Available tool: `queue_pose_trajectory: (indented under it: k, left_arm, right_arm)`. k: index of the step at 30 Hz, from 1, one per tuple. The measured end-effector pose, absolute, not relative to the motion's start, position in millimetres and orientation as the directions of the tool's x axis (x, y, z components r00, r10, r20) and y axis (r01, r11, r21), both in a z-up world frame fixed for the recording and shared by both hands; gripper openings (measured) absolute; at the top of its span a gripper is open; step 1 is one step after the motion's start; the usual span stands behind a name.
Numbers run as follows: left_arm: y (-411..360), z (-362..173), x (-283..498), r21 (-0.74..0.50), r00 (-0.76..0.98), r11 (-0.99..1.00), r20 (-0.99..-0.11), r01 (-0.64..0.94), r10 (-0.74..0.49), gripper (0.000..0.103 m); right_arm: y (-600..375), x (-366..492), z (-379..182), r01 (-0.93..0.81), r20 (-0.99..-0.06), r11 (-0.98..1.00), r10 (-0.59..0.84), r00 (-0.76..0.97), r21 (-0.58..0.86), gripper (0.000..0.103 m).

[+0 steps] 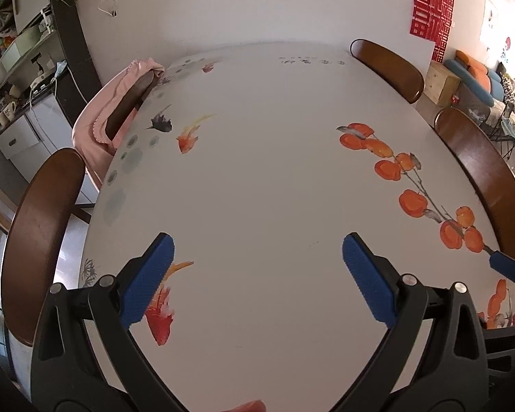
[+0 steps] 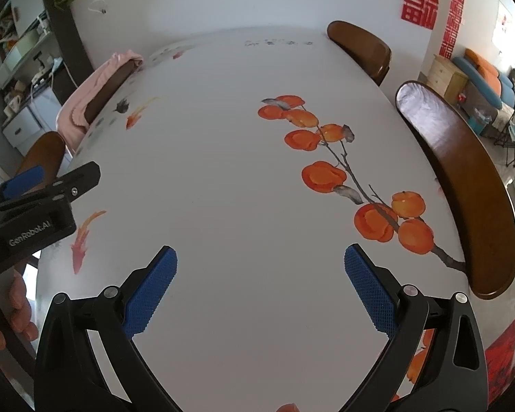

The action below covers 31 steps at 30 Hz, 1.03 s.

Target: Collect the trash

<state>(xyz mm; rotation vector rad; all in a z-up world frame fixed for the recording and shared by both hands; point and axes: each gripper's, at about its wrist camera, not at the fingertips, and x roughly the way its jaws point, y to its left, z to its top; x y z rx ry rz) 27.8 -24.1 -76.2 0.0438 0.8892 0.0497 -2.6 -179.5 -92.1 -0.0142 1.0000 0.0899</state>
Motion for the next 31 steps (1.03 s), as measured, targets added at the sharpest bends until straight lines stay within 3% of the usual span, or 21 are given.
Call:
queue_pose_trajectory:
  k: [31]
  left_arm:
    - [-25.4, -90.7, 24.4, 0.06, 0.617, 0.998, -0.785, -0.008, 0.052, 0.096]
  right_arm:
    - [-182.8, 0.3, -100.7, -0.071, -0.847, 0.997, 0.059, 0.527, 0.026, 0.097]
